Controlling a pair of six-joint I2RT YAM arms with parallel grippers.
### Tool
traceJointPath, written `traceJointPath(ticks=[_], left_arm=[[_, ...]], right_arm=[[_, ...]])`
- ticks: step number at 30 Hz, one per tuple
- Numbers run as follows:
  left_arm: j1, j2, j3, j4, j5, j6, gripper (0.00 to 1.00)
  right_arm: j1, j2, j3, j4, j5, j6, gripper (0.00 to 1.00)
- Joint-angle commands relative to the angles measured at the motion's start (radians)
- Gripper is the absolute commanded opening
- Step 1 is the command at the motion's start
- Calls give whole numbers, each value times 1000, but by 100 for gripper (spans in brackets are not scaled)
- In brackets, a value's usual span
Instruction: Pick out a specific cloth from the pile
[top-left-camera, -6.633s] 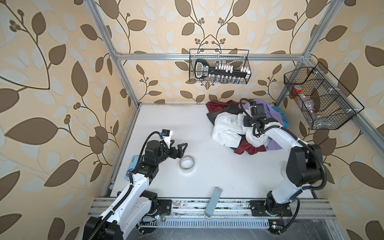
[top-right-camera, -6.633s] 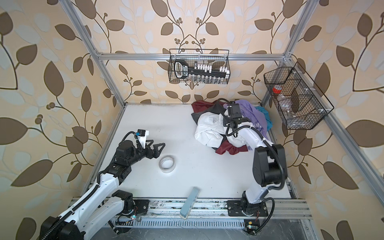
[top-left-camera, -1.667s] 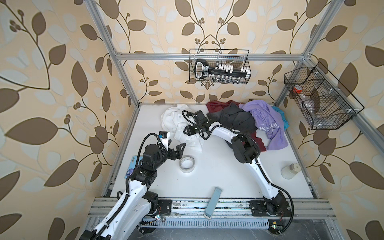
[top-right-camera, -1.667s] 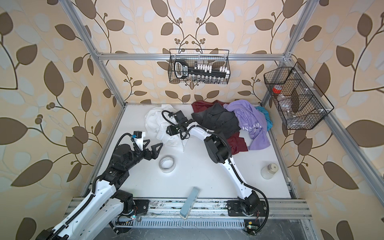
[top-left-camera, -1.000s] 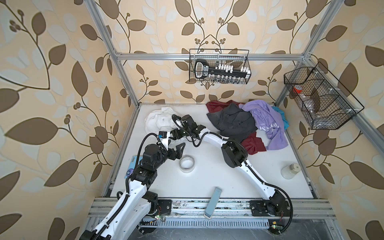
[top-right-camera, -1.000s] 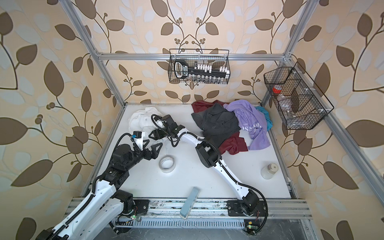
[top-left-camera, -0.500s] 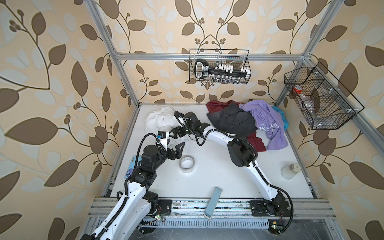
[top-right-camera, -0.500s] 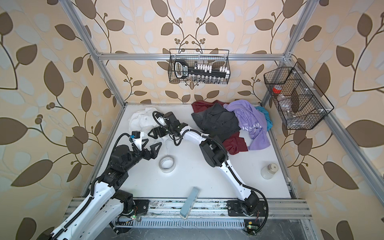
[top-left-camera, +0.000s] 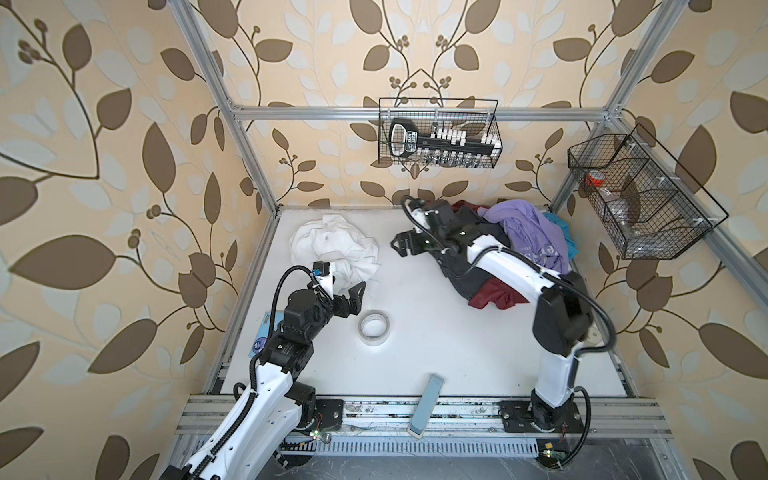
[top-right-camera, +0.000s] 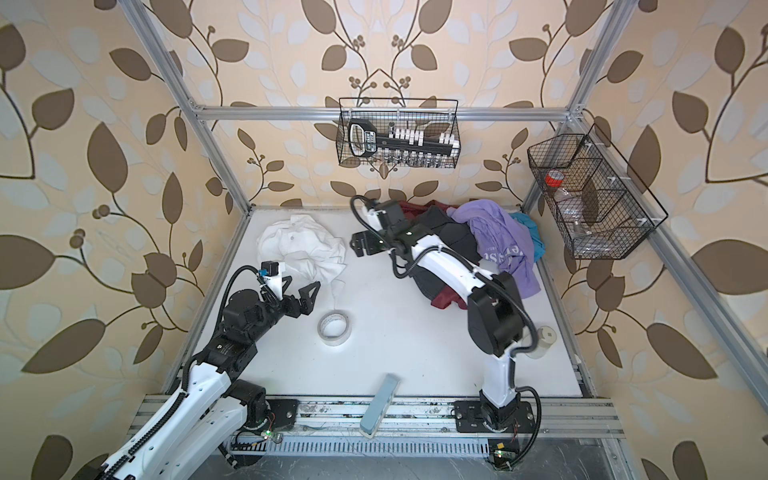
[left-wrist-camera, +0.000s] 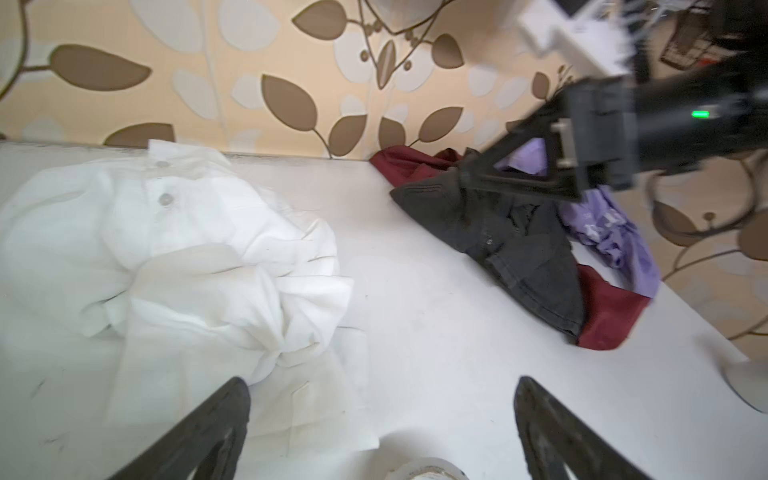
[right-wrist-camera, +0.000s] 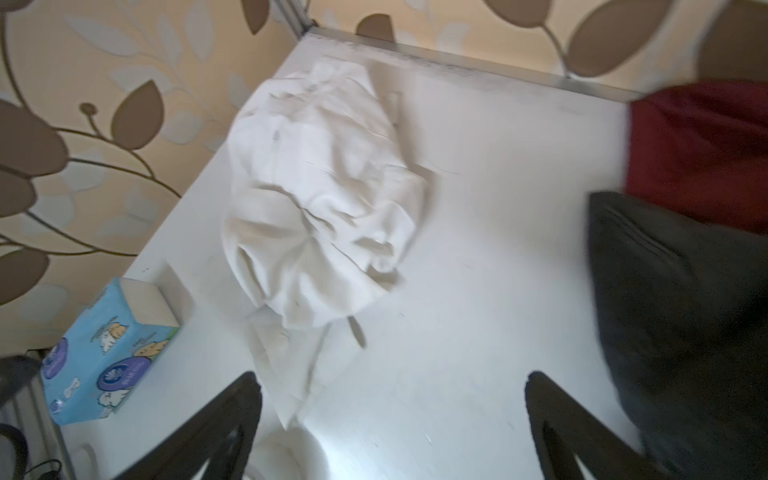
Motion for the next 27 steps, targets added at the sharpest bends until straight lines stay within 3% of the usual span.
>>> traceJointPath(ticks=[1, 5, 9, 13, 16, 21, 27], left_arm=[[-6, 53, 33, 15, -251, 16, 99], [-6, 178, 0, 117, -500, 5, 99], [-1, 366, -15, 291, -553, 84, 96], [6, 580, -23, 469, -618, 132, 95], [6, 668, -22, 569, -714, 161, 96], [29, 769, -73, 795, -692, 184, 99], [66, 768, -65, 733, -625, 147, 99]], right_arm=[[-86, -221, -187, 2, 132, -36, 100], [-229, -503, -501, 179, 213, -92, 100], [-340, -735, -810, 462, 267, -172, 100], [-404, -847, -1060, 699, 271, -236, 100], [-420, -839, -1154, 810, 297, -238, 100], [-469, -705, -1219, 942, 353, -233, 100], [-582, -554, -1238, 1121, 160, -174, 99]])
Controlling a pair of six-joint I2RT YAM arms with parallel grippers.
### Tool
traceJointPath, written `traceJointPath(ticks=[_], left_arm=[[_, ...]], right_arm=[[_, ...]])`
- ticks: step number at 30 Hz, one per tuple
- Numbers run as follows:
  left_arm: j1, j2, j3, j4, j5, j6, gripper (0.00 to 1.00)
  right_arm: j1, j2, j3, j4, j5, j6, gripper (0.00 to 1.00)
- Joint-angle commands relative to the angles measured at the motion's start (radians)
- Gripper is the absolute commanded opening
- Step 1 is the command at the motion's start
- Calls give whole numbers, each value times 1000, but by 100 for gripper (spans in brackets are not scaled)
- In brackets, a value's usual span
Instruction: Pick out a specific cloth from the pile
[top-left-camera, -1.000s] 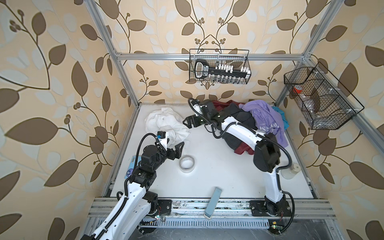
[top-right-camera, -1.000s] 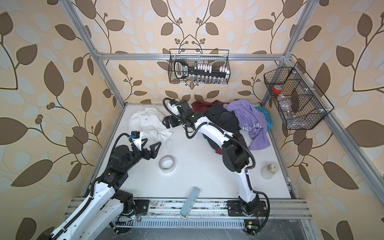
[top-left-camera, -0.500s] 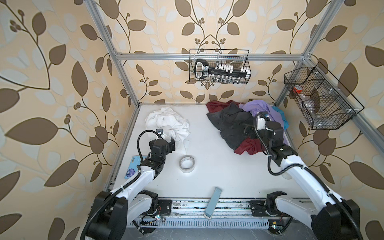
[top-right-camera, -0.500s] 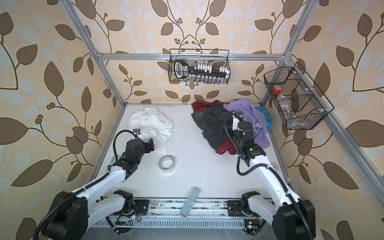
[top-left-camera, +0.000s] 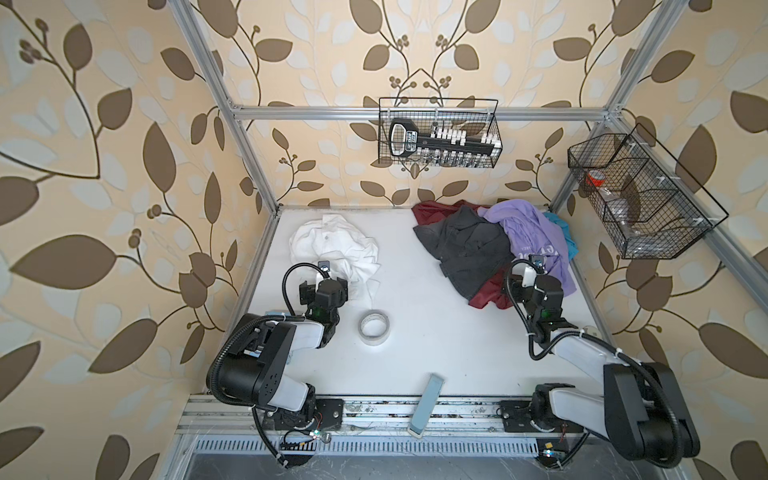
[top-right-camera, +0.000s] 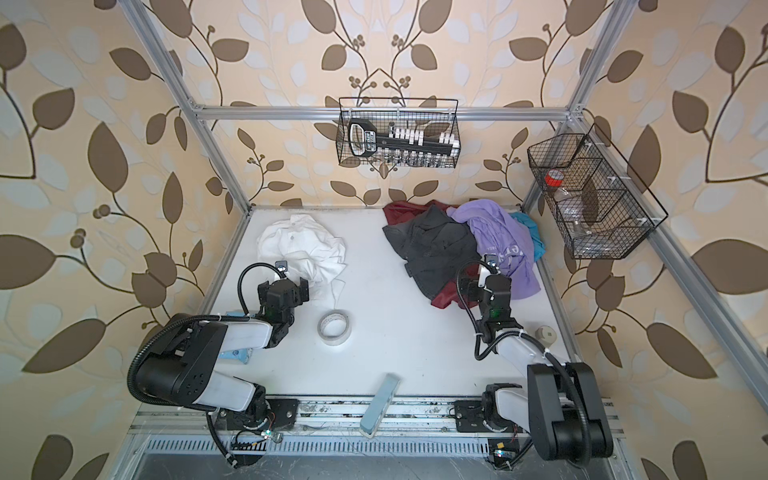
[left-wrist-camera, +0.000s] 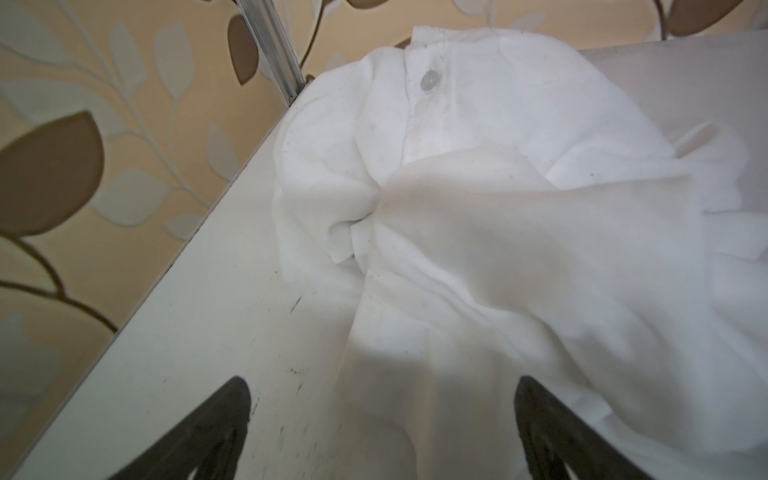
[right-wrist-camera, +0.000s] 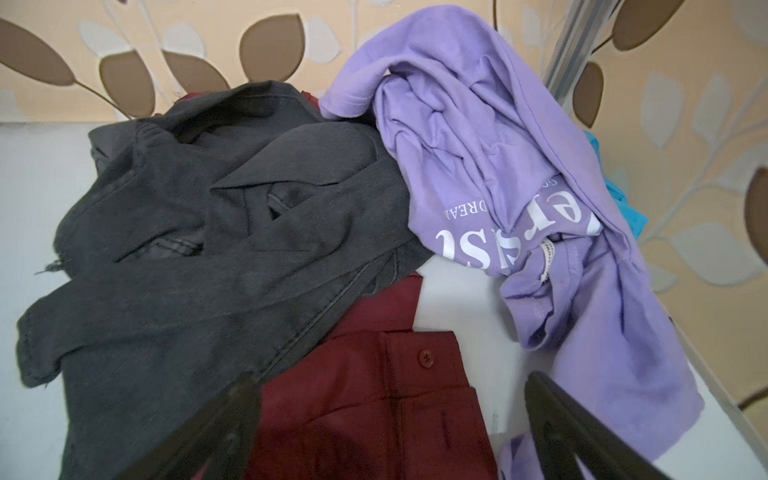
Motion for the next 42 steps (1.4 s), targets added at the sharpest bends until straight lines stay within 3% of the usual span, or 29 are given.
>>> traceJointPath(ticks=[1, 5, 7, 10, 13, 19, 42], left_arm=[[34, -14, -8, 72, 30, -18, 99], [67, -13, -43, 135, 152, -11, 99], [70, 65, -59, 269, 156, 20, 99], [75, 17, -27, 119, 165, -18, 99], [91, 43, 4, 98, 159, -24, 99], [136, 40, 29, 36, 206, -60, 99], [137, 35, 26, 38, 209, -61, 99]], right_arm=[[-37, 52, -31, 207, -86, 43, 100], [-46, 140, -60, 360, -111, 54, 100], [-47, 200, -58, 403, -155, 39, 100], [-46, 236, -93, 483, -186, 24, 100], [-47, 276, -128, 603, -209, 18, 100], [-44, 263, -113, 544, -221, 9, 99], [-45, 260, -115, 548, -220, 9, 100]])
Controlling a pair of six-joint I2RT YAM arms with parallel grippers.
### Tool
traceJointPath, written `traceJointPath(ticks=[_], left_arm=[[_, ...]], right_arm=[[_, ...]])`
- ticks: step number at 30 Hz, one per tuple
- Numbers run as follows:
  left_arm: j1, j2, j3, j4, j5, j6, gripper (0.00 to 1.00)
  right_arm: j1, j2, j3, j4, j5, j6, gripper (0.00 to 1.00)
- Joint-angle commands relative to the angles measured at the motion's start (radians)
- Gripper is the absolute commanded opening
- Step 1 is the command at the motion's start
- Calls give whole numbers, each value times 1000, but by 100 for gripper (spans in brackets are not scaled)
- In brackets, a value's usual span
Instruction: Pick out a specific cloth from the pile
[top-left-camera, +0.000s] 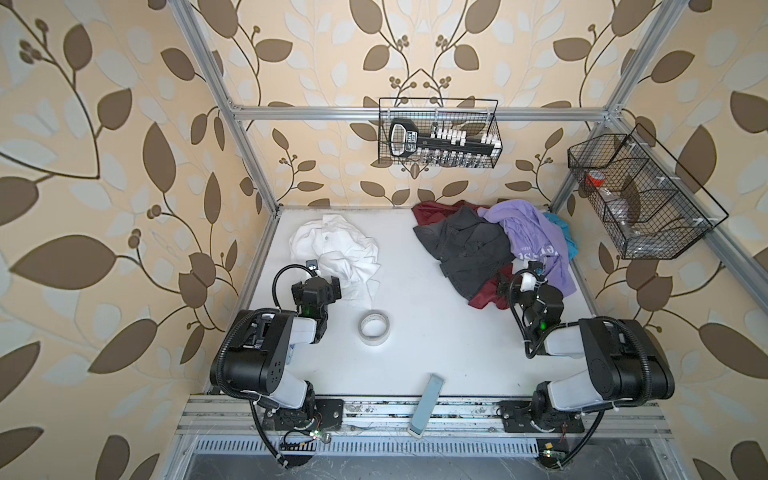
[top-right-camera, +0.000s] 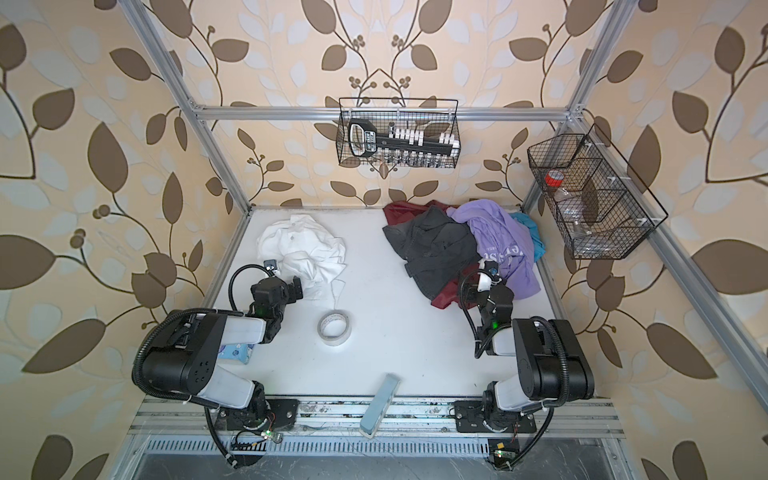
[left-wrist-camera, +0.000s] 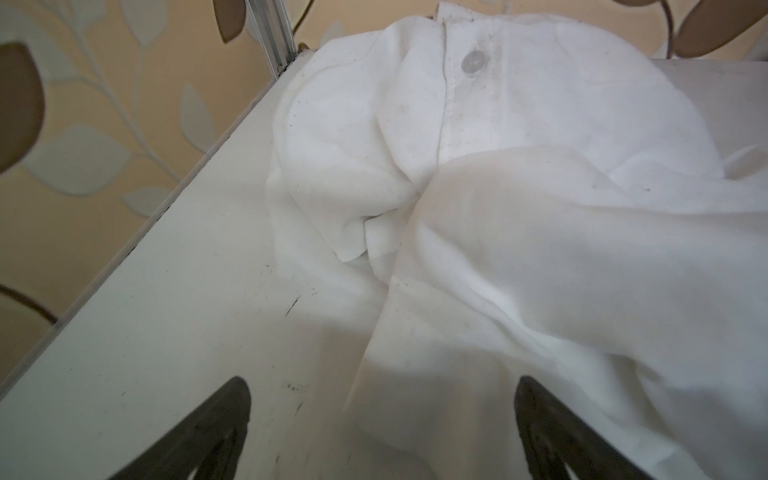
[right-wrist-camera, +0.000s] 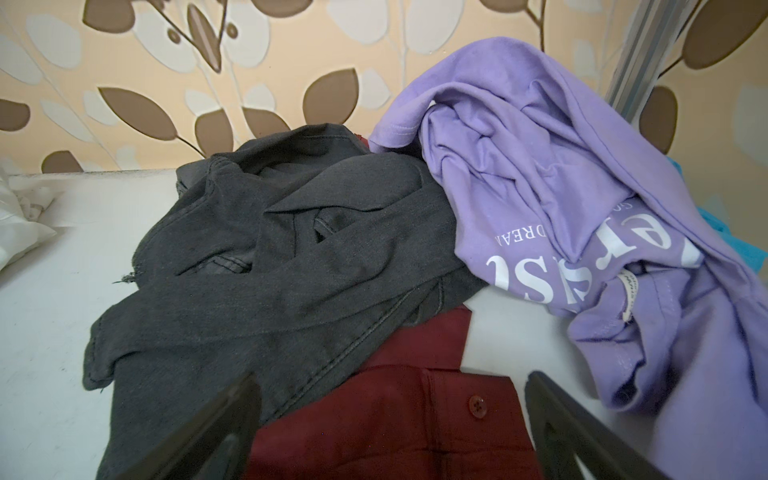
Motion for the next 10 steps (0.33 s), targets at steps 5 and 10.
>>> traceJointPath(ticks=[5, 10], left_arm=[[2, -6, 23, 5, 15, -23, 99], [2, -13, 19, 10, 14, -21, 99]], right_arm=[[0, 4, -4, 29, -17, -9, 100], [0, 4, -3, 29, -17, -9, 99]])
